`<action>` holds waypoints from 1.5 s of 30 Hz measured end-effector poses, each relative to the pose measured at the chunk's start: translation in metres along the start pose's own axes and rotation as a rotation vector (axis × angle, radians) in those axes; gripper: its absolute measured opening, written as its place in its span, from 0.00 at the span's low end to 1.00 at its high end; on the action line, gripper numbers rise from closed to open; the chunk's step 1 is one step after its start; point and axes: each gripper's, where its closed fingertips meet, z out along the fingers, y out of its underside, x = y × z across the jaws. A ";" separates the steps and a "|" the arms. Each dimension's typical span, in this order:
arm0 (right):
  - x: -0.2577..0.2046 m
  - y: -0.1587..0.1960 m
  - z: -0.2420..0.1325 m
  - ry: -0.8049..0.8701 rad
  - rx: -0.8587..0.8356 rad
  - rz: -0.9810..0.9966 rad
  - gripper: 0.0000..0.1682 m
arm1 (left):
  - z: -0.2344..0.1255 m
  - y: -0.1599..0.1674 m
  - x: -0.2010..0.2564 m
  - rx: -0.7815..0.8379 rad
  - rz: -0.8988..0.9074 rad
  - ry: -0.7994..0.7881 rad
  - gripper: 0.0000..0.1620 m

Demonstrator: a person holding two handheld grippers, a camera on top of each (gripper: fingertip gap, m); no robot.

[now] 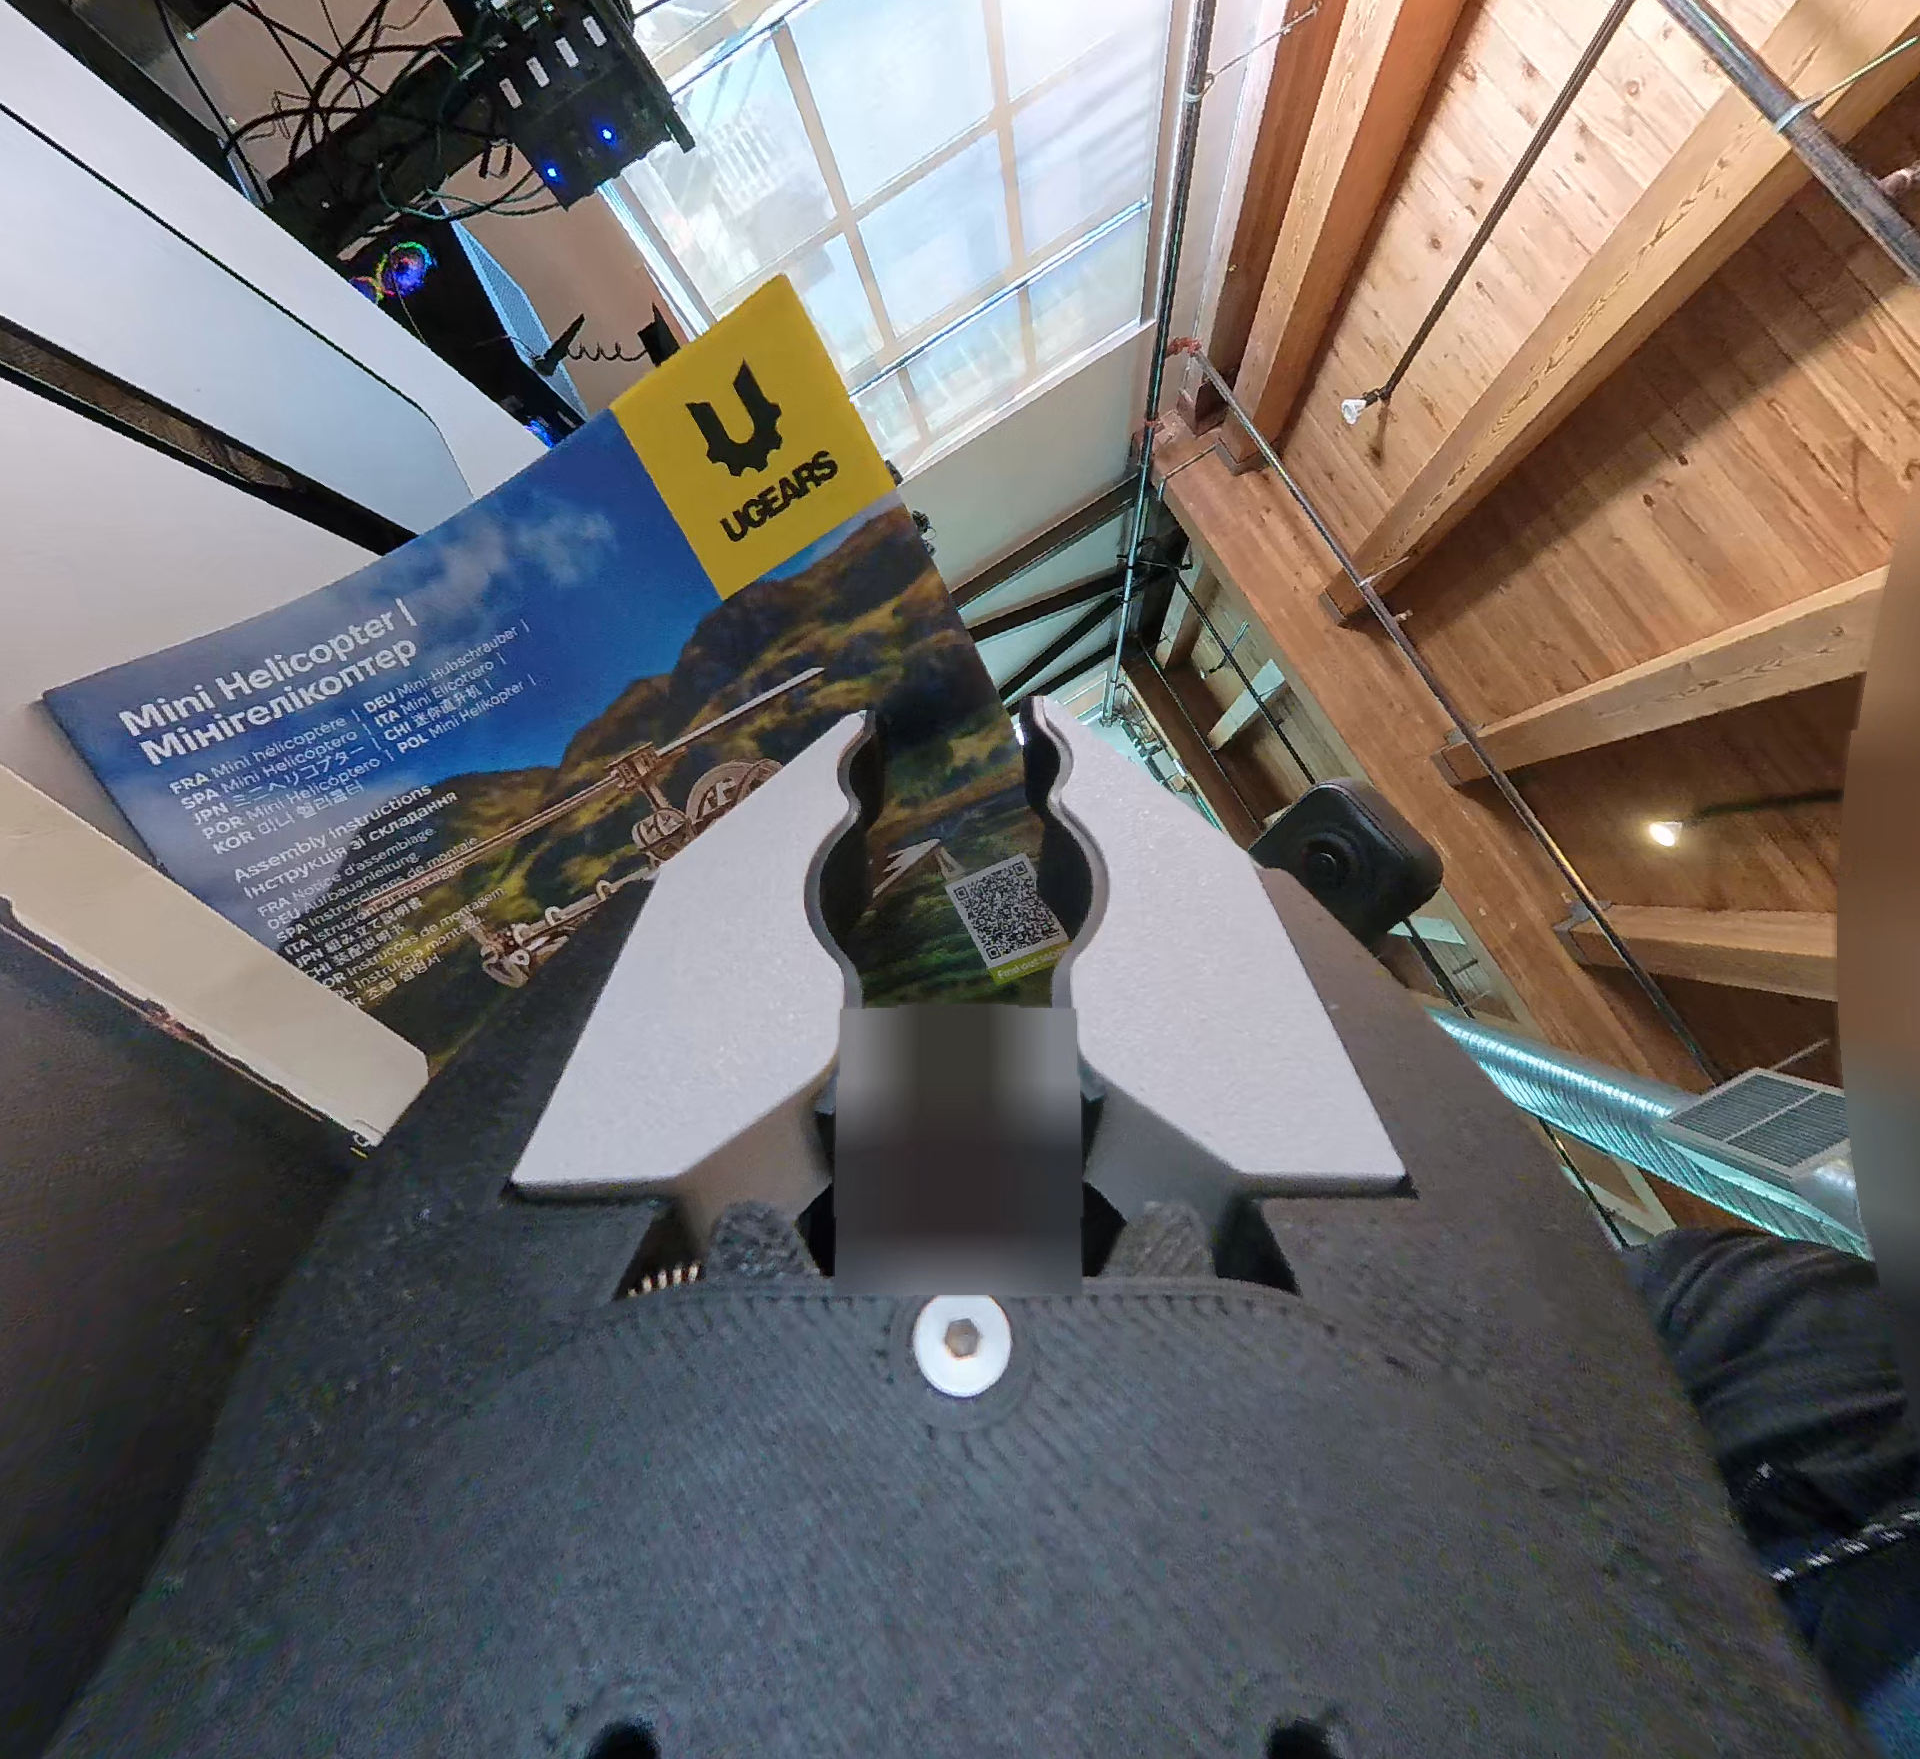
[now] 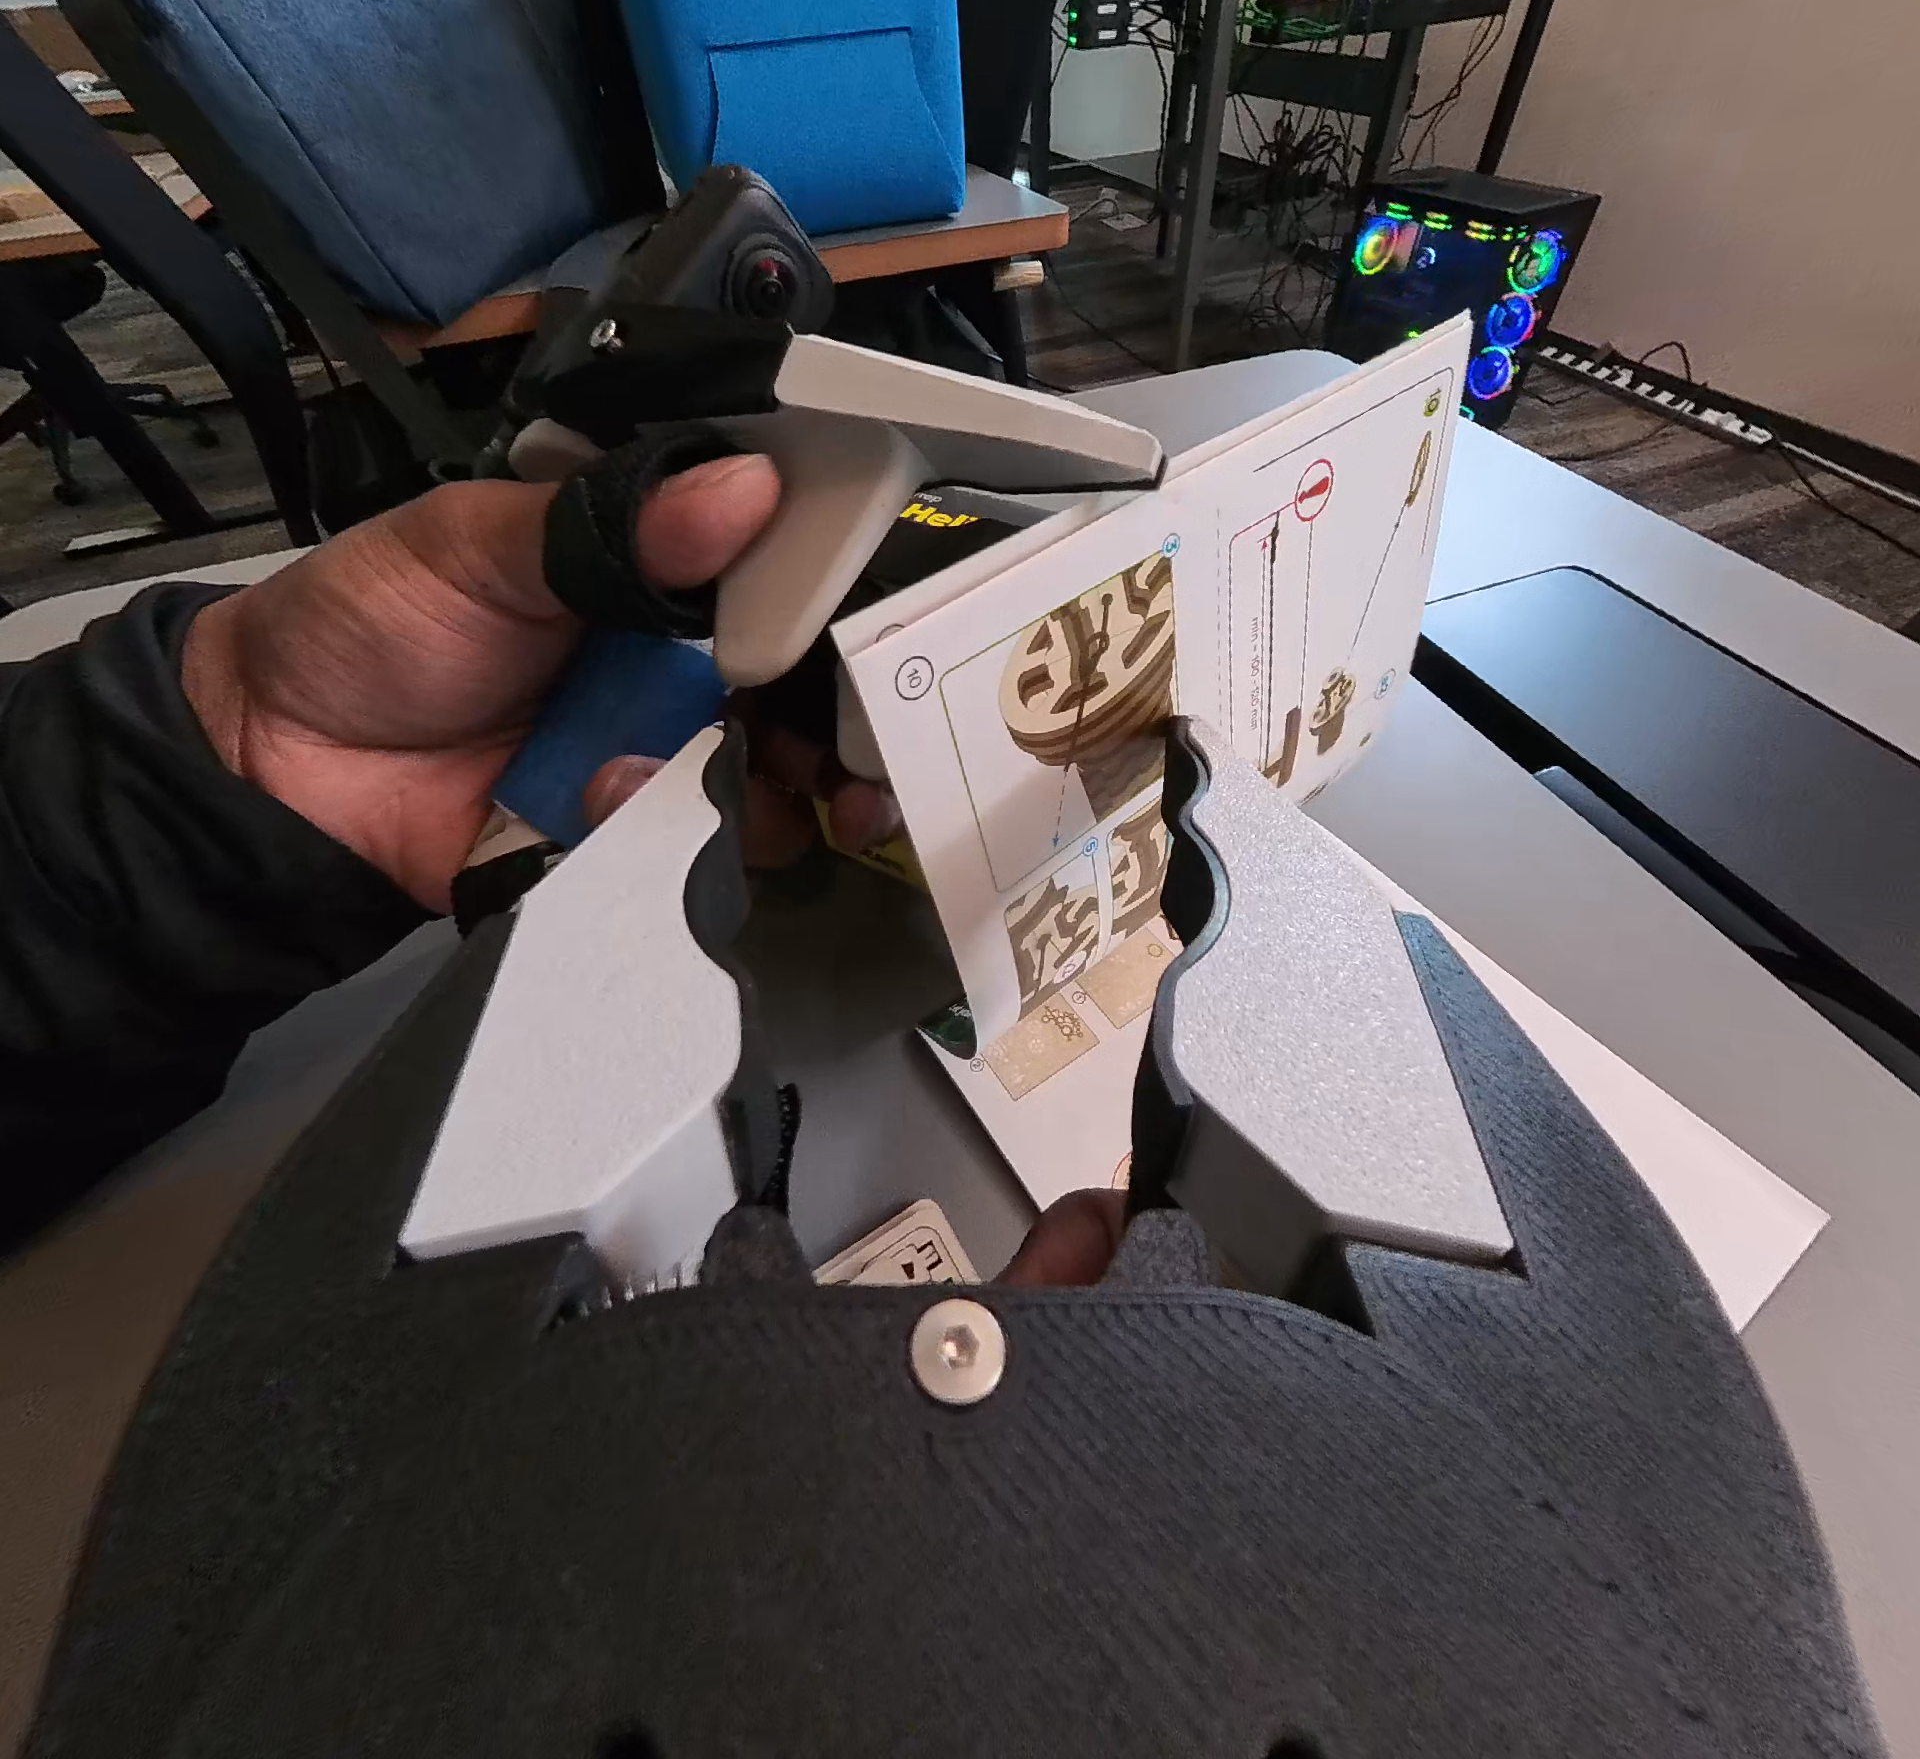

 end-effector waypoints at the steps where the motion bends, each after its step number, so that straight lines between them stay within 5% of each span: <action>1: 0.000 0.000 0.000 0.000 0.000 0.002 0.48 | 0.000 0.000 0.000 0.001 -0.001 0.001 0.17; 45: 0.003 0.000 -0.002 -0.007 0.012 0.031 0.48 | 0.000 -0.001 0.002 0.022 -0.018 0.045 0.09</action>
